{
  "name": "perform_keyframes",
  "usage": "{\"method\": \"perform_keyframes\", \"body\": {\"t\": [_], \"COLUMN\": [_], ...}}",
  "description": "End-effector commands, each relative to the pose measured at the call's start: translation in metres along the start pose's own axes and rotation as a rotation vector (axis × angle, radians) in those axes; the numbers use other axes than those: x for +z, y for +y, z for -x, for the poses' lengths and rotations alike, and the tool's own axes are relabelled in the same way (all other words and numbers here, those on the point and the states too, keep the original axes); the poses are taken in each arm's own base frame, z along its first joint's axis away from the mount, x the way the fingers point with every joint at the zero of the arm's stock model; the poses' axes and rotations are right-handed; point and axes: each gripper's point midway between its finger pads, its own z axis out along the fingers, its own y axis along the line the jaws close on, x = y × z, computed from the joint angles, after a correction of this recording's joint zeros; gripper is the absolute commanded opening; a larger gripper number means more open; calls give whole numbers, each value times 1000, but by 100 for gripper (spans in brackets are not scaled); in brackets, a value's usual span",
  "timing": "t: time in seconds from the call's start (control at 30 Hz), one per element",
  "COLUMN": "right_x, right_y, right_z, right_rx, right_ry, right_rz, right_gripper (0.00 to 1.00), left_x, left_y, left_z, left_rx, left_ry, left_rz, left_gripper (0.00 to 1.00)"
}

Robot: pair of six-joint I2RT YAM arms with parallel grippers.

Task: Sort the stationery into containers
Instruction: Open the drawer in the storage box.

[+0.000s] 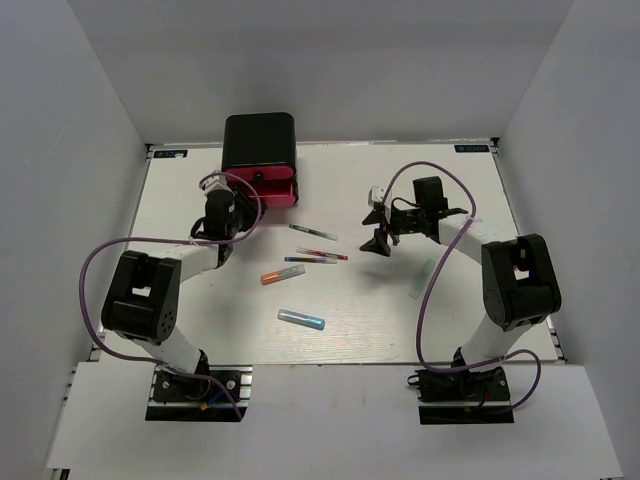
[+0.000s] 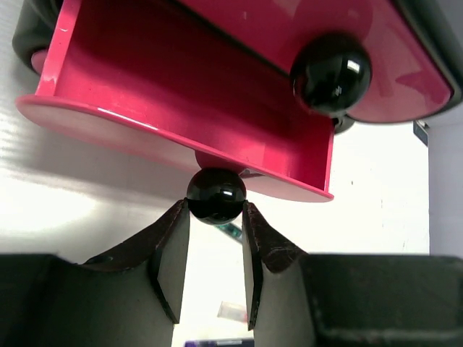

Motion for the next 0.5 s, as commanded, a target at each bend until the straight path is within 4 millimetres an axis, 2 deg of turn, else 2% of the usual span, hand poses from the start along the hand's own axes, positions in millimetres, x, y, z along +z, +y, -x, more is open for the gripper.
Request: {"method": "perform_keyframes", "body": {"t": [0.0,0.13,0.23,0.27,0.3,0.37,0.47], "right_x": [-3,-5,-5,-5,-6,-8,-12], "right_y": [2,0,2,2,2,4,8], "right_z": [11,10,10,10,11,11,7], "right_rx": [-34,-37,-46,-52,-55,-83,-178], "right_ry": [-19,-19,-13,-11,-8,3,36], "right_rz": [-4,-12,-8,-5,0,15,49], "right_gripper": [80,80,81,84,84,85,84], "left_x": [-16,-23,-26,-26,-26,-32,-43], "left_y": [-3,-6,-6,-7,-5,-7,-11], "left_z": [-4,-1,-3,-4,-6,-4,2], "left_rx": [14,14,23,23,32,41,78], "left_ry": [16,7,20,26,34,34,29], "left_rz": [-22,-30,-31,-37,-30,-30,-35], "left_gripper": [12,13,36,54,62,74,78]}}
